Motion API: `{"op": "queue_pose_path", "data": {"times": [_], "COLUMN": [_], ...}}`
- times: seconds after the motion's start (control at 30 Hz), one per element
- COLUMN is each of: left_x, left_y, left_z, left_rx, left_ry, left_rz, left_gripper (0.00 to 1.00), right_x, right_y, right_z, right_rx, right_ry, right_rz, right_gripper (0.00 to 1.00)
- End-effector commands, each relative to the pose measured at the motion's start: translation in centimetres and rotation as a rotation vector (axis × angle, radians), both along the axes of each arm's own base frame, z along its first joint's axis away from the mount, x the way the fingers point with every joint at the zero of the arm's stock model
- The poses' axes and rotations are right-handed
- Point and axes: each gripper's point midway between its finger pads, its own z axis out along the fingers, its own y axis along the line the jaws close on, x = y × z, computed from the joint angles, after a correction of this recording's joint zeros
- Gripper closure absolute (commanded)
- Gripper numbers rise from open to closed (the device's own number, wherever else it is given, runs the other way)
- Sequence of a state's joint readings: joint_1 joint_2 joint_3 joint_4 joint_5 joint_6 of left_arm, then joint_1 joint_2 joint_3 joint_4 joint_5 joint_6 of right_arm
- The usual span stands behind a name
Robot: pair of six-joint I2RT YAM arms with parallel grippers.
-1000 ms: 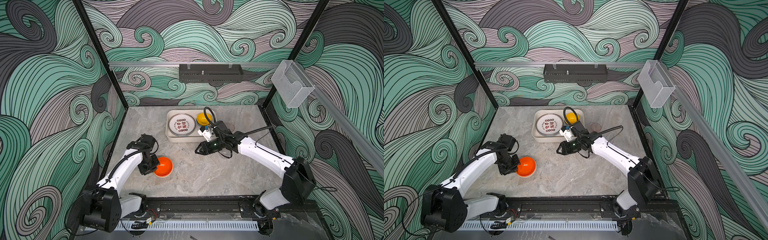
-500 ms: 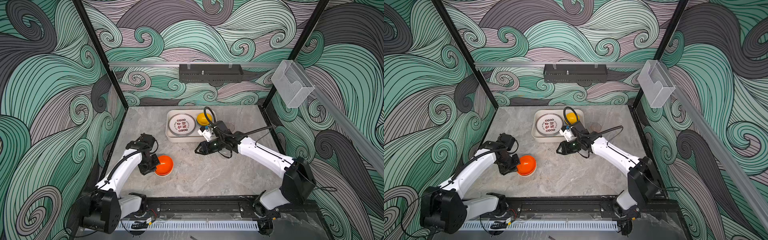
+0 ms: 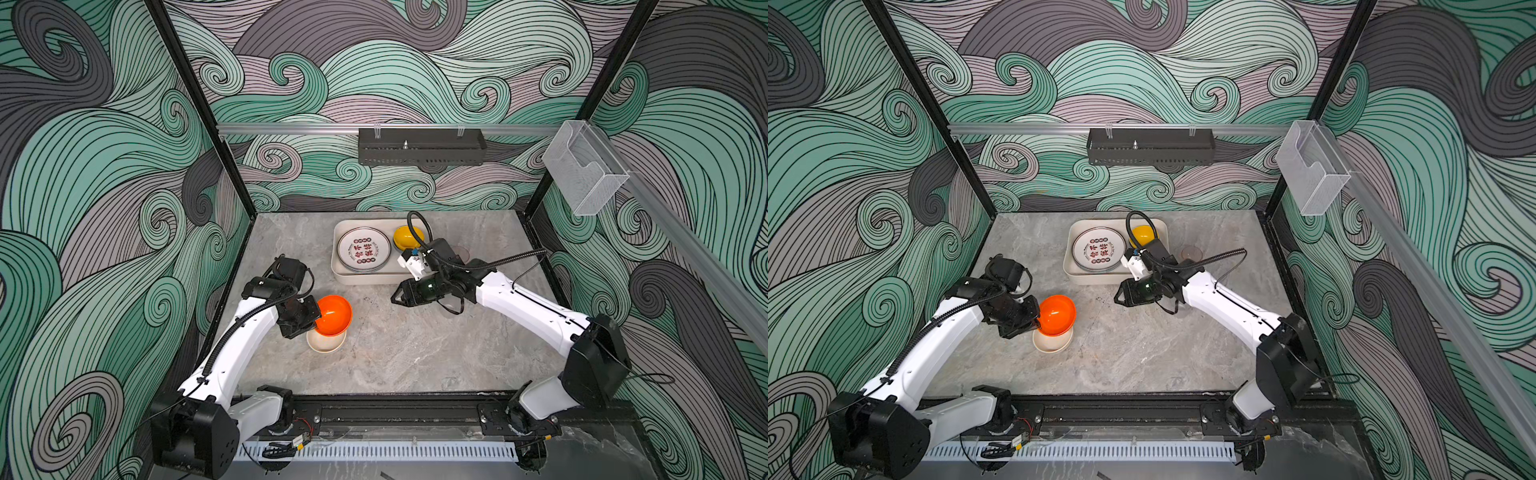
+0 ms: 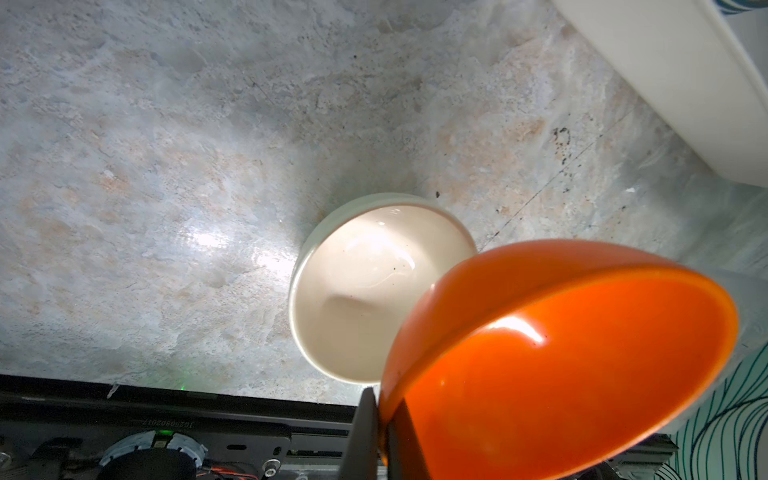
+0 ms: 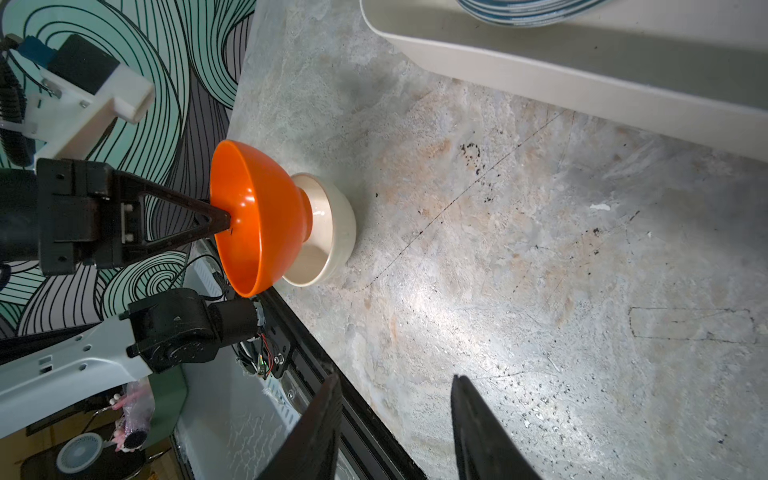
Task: Place the mixed dishes into the plastic bin
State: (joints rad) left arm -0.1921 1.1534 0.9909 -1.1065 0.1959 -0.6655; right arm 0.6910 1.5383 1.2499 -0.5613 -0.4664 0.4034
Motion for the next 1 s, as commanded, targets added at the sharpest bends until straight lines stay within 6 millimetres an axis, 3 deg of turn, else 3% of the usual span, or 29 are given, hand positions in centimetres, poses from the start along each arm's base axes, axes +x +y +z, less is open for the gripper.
{"op": "queue_pose_path", "data": {"times": [0.0,0.7,0.97], "left_x": [1.5,6.8,7.7], "left_y": [-1.5,-8.5,-10.8], "left_z": [2.0,5.3,5.1], "left_rx": [-0.041,-0.069,-0.066], "left_ry": [-0.051,-0.131,-0.118], "left_rz": [-0.038,-0.202,-0.251], "left_gripper": [1.00,1.00,1.00], "right_x": [0.6,2.5,3.2], "right_y": [0.1,0.7,1.0], "right_z": [0.9,3.0,2.8], "right_rx": [-0.011,-0.031,-0.041], "right_ry": [-0.005,-0.009,-0.003], "right_rz": [-0.025,-0.081,-0.096], "right_gripper": [0.55,0.52,0.51]}}
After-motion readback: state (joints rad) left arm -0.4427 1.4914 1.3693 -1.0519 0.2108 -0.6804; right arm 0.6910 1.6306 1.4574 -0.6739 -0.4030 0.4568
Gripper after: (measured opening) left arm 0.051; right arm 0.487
